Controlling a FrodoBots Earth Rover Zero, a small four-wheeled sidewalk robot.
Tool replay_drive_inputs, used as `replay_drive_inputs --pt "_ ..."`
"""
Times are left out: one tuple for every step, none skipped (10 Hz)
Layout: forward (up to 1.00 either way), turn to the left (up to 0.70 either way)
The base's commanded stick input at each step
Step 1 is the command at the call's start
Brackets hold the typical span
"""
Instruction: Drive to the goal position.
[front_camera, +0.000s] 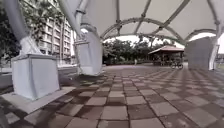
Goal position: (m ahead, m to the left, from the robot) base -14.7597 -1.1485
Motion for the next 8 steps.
replay_drive_inputs --pt "0.0 -0.7" --pt "0.0 -0.7" --pt "0.0 -0.7" --pt "0.0 -0.7" --pt "0.0 -0.7" --pt "0.0 -0.7" --pt "0.0 -0.7" --pt "0.0 -0.7"
